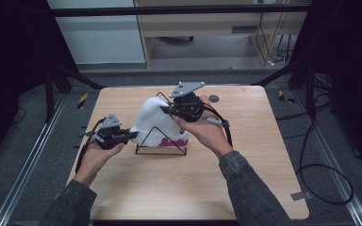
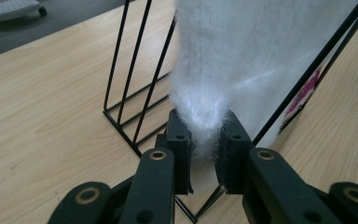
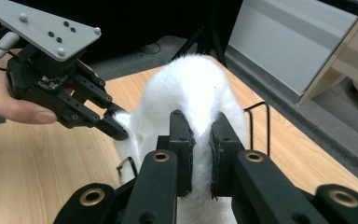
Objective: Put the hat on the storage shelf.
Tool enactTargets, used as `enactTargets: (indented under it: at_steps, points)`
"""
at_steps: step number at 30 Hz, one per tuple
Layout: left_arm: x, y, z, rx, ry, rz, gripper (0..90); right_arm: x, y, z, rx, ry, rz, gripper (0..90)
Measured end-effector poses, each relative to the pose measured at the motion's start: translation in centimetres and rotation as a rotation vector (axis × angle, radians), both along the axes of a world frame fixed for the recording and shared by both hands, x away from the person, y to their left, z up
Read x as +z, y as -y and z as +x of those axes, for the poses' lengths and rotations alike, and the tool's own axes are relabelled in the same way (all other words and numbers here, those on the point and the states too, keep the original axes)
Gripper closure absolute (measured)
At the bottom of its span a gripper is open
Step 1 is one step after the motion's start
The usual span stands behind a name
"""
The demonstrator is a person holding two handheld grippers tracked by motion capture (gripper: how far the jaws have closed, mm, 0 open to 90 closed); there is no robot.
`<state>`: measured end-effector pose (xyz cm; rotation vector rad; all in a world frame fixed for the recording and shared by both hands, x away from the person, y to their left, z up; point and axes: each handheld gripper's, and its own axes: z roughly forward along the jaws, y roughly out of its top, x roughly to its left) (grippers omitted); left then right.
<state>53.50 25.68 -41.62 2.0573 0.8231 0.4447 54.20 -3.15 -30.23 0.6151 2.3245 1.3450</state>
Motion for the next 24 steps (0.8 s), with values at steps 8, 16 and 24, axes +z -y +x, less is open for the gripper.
enactTargets:
  at_steps: [8,16,24]
  points:
    - [-0.9,-0.4,0.0,-0.001,-0.024,0.006,77.4,-0.9,-0.7,0.1,0.003,-0.025,-0.026,82.4]
    - [-1.7,-0.5,-0.2,-0.005,-0.040,0.014,77.1,-1.3,-1.1,0.1,0.015,-0.040,-0.045,82.1]
    - [-2.1,-0.7,-0.2,-0.003,-0.047,0.030,76.9,-1.6,-1.5,0.1,0.015,-0.051,-0.053,81.1]
